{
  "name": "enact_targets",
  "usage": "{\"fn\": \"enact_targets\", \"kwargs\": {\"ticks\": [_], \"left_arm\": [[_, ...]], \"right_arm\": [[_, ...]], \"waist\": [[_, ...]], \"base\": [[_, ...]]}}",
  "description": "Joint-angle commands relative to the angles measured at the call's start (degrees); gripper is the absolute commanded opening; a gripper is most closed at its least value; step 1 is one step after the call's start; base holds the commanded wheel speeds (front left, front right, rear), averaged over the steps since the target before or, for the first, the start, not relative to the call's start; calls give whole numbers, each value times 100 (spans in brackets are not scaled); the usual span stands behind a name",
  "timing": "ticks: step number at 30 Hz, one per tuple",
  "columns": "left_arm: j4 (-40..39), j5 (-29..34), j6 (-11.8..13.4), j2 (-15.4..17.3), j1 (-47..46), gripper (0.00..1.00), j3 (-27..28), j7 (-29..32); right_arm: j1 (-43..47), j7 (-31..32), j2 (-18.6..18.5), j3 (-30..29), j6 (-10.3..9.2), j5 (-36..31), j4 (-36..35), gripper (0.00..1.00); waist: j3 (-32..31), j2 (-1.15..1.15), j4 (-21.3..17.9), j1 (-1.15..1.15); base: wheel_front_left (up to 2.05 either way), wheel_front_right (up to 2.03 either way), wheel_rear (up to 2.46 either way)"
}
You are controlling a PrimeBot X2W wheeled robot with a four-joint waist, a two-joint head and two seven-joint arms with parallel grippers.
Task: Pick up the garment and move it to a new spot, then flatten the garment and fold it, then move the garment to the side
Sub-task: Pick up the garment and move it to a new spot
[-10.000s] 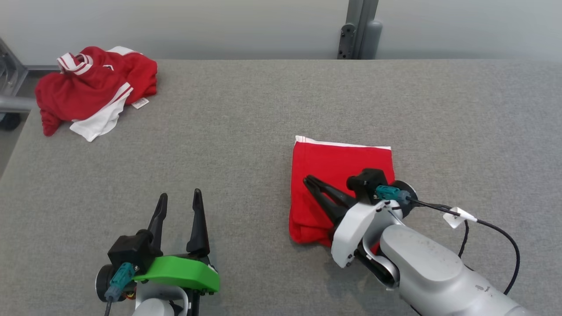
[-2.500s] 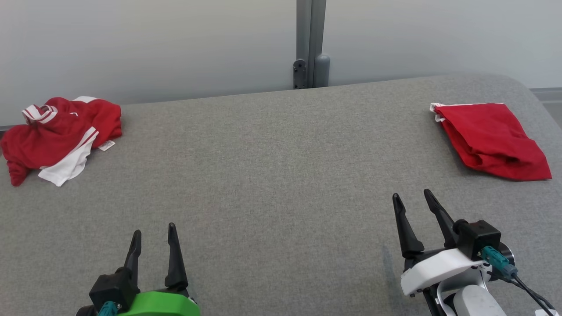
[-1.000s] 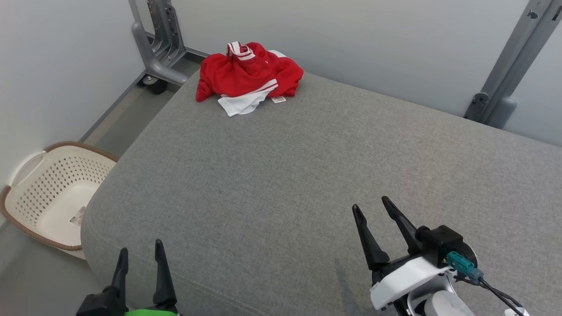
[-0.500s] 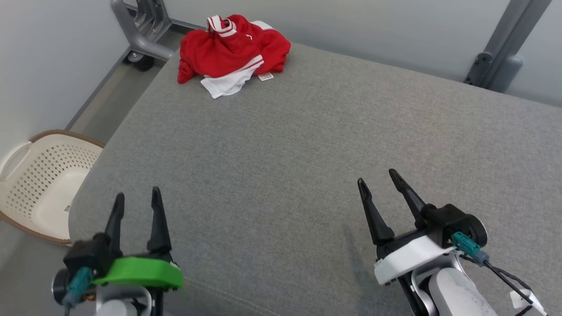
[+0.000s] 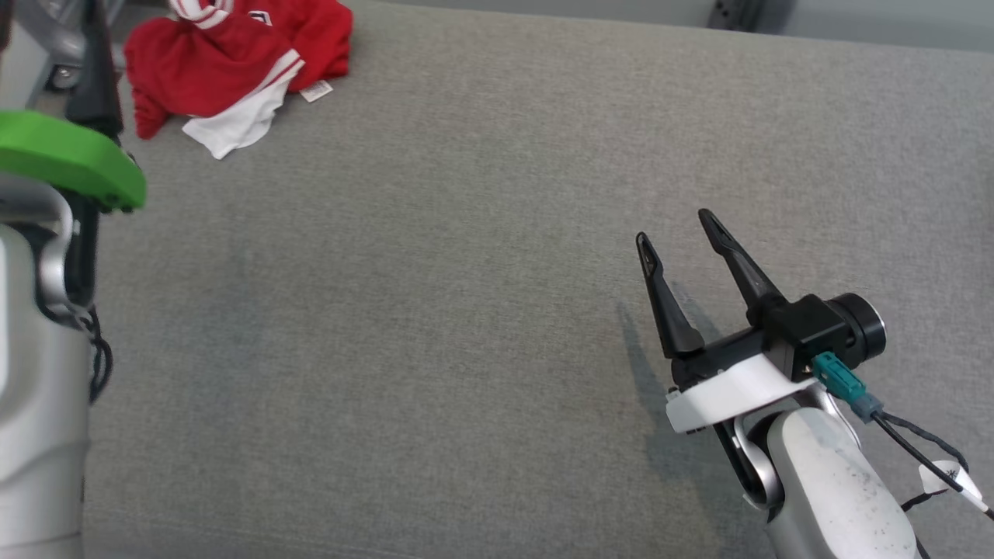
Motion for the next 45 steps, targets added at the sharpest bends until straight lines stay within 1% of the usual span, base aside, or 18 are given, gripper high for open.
{"fn": "enact_targets", "kwargs": {"ticks": [1, 2, 5, 8, 11, 14, 19, 26, 27, 28, 29, 30, 31, 35, 38, 40, 45], "left_arm": [[247, -75, -67, 75, -290, 100, 33, 188], [385, -130, -159, 154, -508, 100, 24, 309], [975, -233, -194, 392, -1035, 100, 141, 695], [1476, -300, -160, 531, -1413, 100, 205, 973], [1842, -301, -105, 661, -1681, 100, 231, 1128], [2148, -336, -72, 698, -1801, 100, 253, 1175], [2656, -308, 105, 779, -1820, 100, 292, 1124], [3100, -176, 364, 972, -1828, 100, 314, 808], [3150, -98, 419, 1018, -1817, 76, 280, 726], [3200, -65, 440, 1050, -1797, 42, 254, 645], [3263, -87, 453, 1058, -1781, 27, 263, 582], [3309, -111, 458, 1065, -1773, 5, 282, 517], [3354, -117, 438, 1084, -1764, 0, 285, 441], [3528, -89, 384, 1116, -1786, 0, 254, 89], [3692, -98, 286, 1150, -1879, 0, 223, -112], [3769, -88, 200, 1170, -1965, 0, 188, -217], [3939, -70, -109, 1150, -2203, 0, 41, -455]], "right_arm": [[-97, 12, -39, -38, -5, -67, -82, 100], [-122, 27, -49, -43, -5, -113, -147, 100], [-186, 30, -29, -78, -5, -122, -423, 100], [-242, 41, -11, -87, -4, -156, -733, 100], [-341, 66, 7, -67, -4, -195, -1056, 100], [-373, 87, 11, -87, -5, -277, -1294, 100], [-305, 141, 16, -87, -5, -379, -1688, 100], [-224, 180, 22, -28, -5, -412, -1954, 100], [-219, 181, 23, -28, -5, -418, -1967, 100], [-214, 180, 24, -20, -5, -422, -1975, 100], [-208, 178, 24, -15, -5, -419, -1976, 100], [-206, 177, 25, -8, -5, -419, -1979, 100], [-211, 175, 25, -1, -4, -416, -1983, 100], [-206, 159, 25, -38, -5, -432, -1964, 100], [-174, 143, 28, -54, -5, -425, -1898, 100], [-156, 126, 27, -55, -5, -398, -1851, 100], [-85, 62, 30, -32, -5, -296, -1652, 100]], "waist": [[829, 0, -841, -1], [932, 0, -938, -1], [1207, 0, -1187, -1], [1470, 0, -1407, -1], [1746, 0, -1571, -1], [1904, 0, -1656, -1], [2044, 0, -1714, -1], [2107, 0, -1718, -1], [2106, 0, -1714, -1], [2101, 0, -1713, -1], [2095, 0, -1713, -1], [2090, 0, -1714, -1], [2083, 0, -1718, -1], [2045, 0, -1697, -1], [1924, 0, -1668, -1], [1805, 0, -1649, -1], [1333, 0, -1598, -1]], "base": [[0, 0, 0], [0, 0, 0], [0, 0, 0], [0, 0, 0], [0, 0, 0], [0, 0, 0], [0, 0, 0], [0, 0, 0], [0, 0, 0], [0, 0, 0], [0, 0, 0], [0, 0, 0], [0, 0, 0], [0, 0, 0], [0, 0, 0], [0, 0, 0], [0, 0, 0]]}}
